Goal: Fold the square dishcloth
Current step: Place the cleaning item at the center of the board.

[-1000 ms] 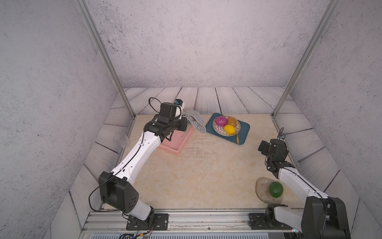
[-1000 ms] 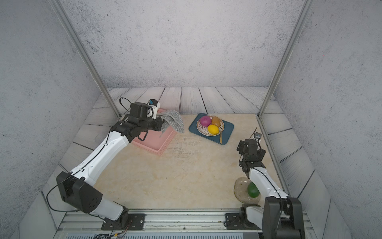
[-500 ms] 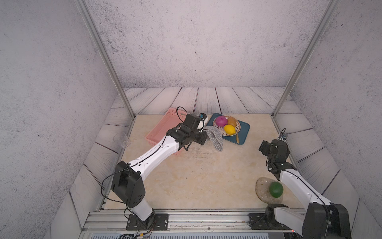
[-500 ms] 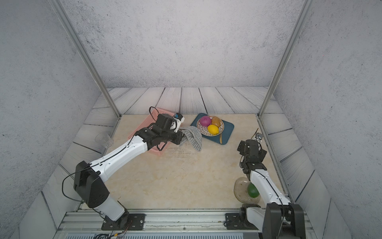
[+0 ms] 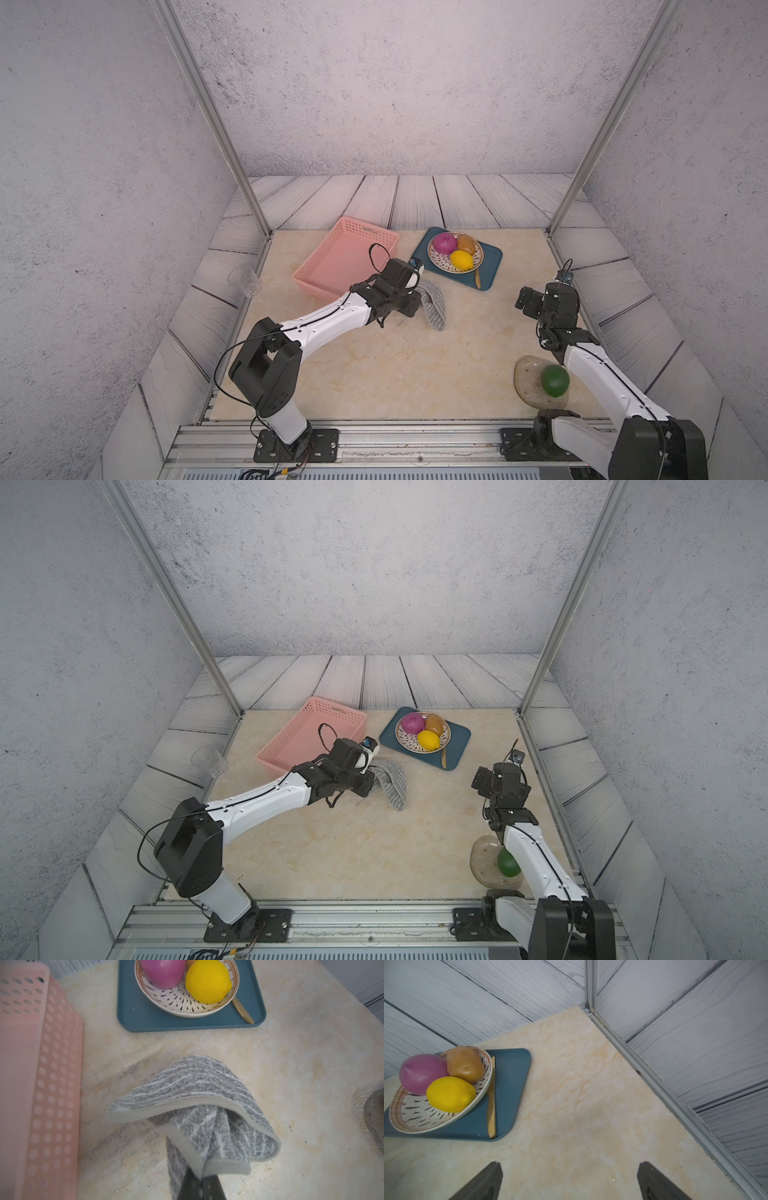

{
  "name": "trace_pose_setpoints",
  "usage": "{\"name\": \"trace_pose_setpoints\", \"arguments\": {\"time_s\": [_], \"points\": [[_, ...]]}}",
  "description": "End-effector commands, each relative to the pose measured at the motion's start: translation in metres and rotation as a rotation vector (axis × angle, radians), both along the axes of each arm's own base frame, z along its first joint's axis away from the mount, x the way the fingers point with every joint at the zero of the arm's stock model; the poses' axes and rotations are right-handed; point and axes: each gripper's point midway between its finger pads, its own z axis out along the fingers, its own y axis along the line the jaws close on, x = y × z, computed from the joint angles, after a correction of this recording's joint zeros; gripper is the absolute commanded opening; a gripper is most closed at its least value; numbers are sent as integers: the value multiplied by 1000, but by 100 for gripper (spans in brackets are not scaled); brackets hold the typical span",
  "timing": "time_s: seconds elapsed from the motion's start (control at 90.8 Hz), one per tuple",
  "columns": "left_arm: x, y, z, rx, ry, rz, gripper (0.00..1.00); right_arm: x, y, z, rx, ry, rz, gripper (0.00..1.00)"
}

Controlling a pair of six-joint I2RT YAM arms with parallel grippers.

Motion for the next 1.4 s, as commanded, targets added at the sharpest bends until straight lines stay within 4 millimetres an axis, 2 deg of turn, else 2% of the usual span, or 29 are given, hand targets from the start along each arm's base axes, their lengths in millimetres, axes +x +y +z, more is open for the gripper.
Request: {"name": "trace_pose_setpoints", "arguments": {"time_s": [0.0, 0.297, 0.429, 0.528, 0.583, 0.671, 0.782, 0.892, 1.013, 1.134, 1.233, 1.387], "points": [[2, 0, 4, -34, -50, 19, 0, -6, 16, -5, 69, 43, 39, 99], [2, 14, -32, 18, -46, 70, 1, -22, 58, -11, 45, 162, 156, 99], [-1, 13, -46, -4, -16, 82, 2, -30, 76, -13, 42, 218, 202, 99], [-4, 11, -51, -20, 2, 75, 7, -35, 84, -16, 63, 253, 207, 99], [-6, 12, -54, -16, 12, 78, 12, -38, 86, -18, 72, 272, 199, 99], [-9, 15, -60, -13, 27, 90, 32, -41, 91, -24, 90, 303, 187, 97], [-13, 17, -67, -21, 47, 98, 50, -44, 98, -32, 100, 335, 193, 95], [-16, 17, -69, -26, 60, 98, 62, -47, 107, -39, 110, 364, 217, 94], [-20, 19, -62, -41, 63, 101, 71, -54, 111, -45, 115, 412, 228, 91], [-26, 25, -55, -52, 66, 110, 73, -66, 115, -57, 131, 478, 230, 88], [-33, 32, -52, -54, 71, 122, 73, -73, 129, -65, 157, 503, 277, 83], [-51, 40, -61, -70, 113, 116, 63, -77, 162, -76, 233, 508, 379, 75]]}}
